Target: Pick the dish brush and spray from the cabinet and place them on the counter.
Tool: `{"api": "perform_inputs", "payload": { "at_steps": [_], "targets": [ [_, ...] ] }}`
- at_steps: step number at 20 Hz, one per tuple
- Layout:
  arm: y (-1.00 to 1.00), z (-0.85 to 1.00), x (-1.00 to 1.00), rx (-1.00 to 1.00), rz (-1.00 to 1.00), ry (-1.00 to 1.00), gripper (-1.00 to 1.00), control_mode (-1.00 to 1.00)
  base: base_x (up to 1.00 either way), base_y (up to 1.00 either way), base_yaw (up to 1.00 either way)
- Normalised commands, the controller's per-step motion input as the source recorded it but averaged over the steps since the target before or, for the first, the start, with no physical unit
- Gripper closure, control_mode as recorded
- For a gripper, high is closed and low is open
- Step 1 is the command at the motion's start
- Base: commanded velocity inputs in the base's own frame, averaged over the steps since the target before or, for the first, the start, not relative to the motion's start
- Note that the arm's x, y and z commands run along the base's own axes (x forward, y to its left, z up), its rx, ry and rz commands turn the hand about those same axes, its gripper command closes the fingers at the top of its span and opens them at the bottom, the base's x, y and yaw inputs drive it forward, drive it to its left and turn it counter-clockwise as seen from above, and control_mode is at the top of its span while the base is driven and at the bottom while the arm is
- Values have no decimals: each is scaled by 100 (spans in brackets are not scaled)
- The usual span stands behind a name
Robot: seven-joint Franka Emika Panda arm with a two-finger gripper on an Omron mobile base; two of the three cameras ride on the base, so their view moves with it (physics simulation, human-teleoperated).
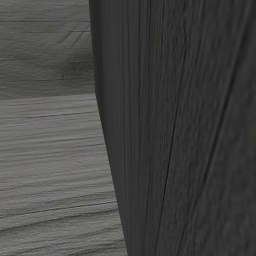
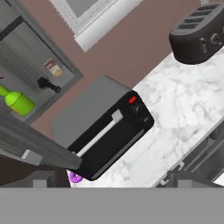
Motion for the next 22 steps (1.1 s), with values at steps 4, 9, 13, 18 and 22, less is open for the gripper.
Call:
{"api": "perform_inputs", "payload": {
  "at_steps": [4, 9, 13, 18, 22],
  "targets": [
    [-19, -3, 0, 16, 10, -7, -100, -100, 0, 0, 0],
    [-29, 3, 4, 18, 11, -2, -100, -100, 0, 0, 0],
    [-20, 2, 9, 18, 12, 0, -100, -100, 0, 0, 0],
    [-5, 0, 3, 12, 10, -2, -100, -100, 0, 0, 0],
    [0, 0, 11, 10, 11, -4, -100, -100, 0, 0, 0]
  ]
}}
